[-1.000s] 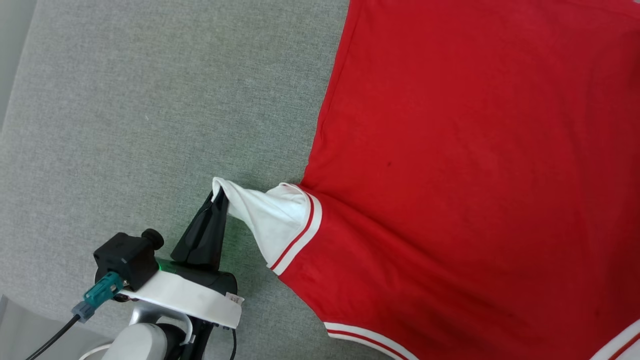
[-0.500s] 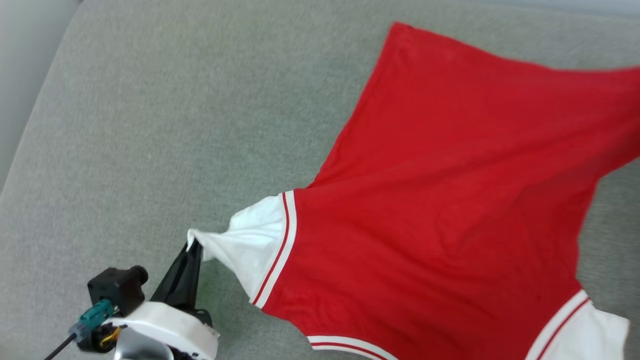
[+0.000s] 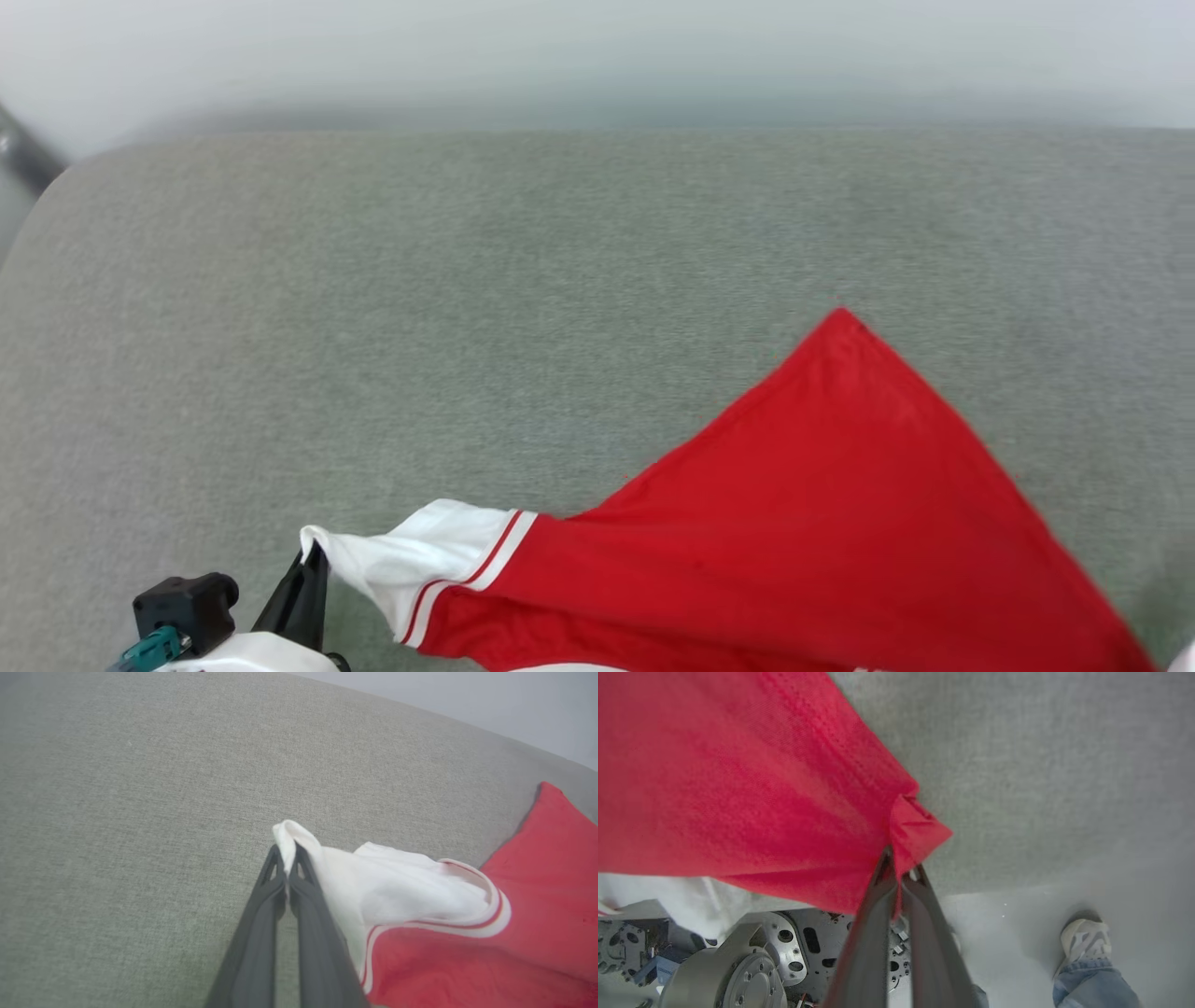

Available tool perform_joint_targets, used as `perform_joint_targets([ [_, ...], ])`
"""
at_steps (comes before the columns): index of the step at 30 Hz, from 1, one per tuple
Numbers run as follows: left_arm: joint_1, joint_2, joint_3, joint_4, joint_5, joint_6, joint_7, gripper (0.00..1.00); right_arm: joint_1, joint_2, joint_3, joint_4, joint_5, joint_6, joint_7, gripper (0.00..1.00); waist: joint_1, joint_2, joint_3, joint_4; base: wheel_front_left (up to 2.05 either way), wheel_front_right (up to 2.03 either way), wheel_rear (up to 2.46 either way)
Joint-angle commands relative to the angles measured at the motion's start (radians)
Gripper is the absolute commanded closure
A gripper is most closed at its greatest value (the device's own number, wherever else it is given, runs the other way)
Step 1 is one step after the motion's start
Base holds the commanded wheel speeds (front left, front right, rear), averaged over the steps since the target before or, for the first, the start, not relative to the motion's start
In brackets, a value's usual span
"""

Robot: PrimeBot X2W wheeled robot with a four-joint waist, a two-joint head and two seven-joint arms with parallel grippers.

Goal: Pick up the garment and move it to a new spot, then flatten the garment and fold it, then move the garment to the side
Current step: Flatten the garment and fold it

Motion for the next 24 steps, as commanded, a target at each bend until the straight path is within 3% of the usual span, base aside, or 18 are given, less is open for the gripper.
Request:
perform_joint_targets([
  [1,0.011,0.008,0.005,-0.001,-0.006,0.006,0.007,1.0,0.052,0.05,-0.014,0.008,0.012,-0.001,-0.021,0.8,0.0003,0.0,-0.02,-0.038,0.0,0.0,0.0],
  [2,0.014,0.009,0.008,-0.003,-0.009,0.009,0.009,1.0,0.073,0.073,-0.018,0.016,0.02,-0.001,-0.032,0.49,0.0003,0.0,-0.02,-0.046,0.0,0.0,0.0],
  [3,0.015,0.012,0.009,-0.004,-0.011,0.01,0.013,1.0,0.085,0.099,-0.027,0.025,0.026,-0.001,-0.048,0.0,0.0003,0.0,-0.02,-0.053,0.0,0.0,0.0],
  [7,0.013,0.02,0.01,-0.015,-0.011,0.015,0.024,1.0,0.086,0.156,-0.053,0.036,0.039,-0.001,-0.153,0.0,0.0003,0.0,-0.022,-0.071,0.0,0.0,0.0],
  [18,-0.021,0.027,0.009,-0.06,-0.001,0.021,0.026,1.0,-0.115,0.149,-0.037,0.06,0.043,-0.001,-0.701,0.0,0.0003,0.0,0.02,-0.06,0.0,0.0,0.0],
  [22,-0.058,0.02,0.003,-0.085,0.01,0.013,0.014,1.0,-0.234,0.13,0.025,0.092,0.053,-0.001,-0.776,0.0,0.0003,0.0,0.073,-0.036,0.0,0.0,0.0],
  [24,-0.081,0.018,0.002,-0.095,0.015,0.008,0.005,1.0,-0.297,0.119,0.063,0.11,0.058,-0.001,-0.758,0.0,0.0003,0.0,0.106,-0.022,0.0,0.0,0.0],
])
